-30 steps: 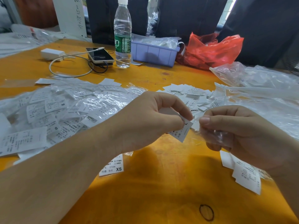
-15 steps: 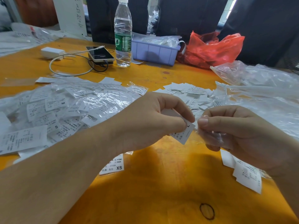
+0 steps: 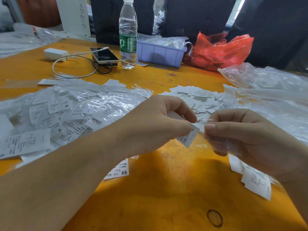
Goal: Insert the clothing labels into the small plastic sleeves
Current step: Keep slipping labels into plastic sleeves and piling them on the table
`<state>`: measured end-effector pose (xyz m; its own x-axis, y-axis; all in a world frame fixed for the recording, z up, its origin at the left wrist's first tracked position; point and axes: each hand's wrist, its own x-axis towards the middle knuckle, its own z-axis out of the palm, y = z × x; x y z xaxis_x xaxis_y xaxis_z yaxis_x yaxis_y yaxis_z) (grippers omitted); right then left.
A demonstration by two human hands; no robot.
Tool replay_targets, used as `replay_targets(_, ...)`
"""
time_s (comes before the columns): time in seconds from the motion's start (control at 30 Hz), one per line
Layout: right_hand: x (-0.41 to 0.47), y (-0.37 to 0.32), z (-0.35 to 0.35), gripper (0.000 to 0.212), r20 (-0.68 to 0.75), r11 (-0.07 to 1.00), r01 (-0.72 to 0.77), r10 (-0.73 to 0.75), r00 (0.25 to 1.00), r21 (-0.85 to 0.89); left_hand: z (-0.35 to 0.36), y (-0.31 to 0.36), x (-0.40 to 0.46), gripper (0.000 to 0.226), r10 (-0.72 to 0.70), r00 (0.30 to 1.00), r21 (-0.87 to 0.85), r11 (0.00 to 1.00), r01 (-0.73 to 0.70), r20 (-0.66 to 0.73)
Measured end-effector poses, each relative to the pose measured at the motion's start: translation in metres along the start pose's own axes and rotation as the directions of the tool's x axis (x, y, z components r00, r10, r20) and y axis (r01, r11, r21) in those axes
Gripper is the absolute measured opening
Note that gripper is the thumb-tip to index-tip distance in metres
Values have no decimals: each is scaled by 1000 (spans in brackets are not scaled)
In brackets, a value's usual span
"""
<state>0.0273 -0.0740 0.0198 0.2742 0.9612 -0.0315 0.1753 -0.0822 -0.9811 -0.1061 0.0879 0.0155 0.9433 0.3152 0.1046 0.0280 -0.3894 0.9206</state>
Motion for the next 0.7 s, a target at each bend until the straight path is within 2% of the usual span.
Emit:
replay_targets(0.33,0,1,-3,38,-39,998,28,-31,999,-64,1,2,0,16,-48,999,1,999,48,-1)
replay_targets(0.57,0,1,-1,27,-34,995,44,-47,998,-92,1,3,-1,17,-57,998,35,998,57,-4)
replay_targets(0.7,0,1,-2,33,-38,994,44,-48,998,-102,1,2,0,16,-60,998,36,998,60,2)
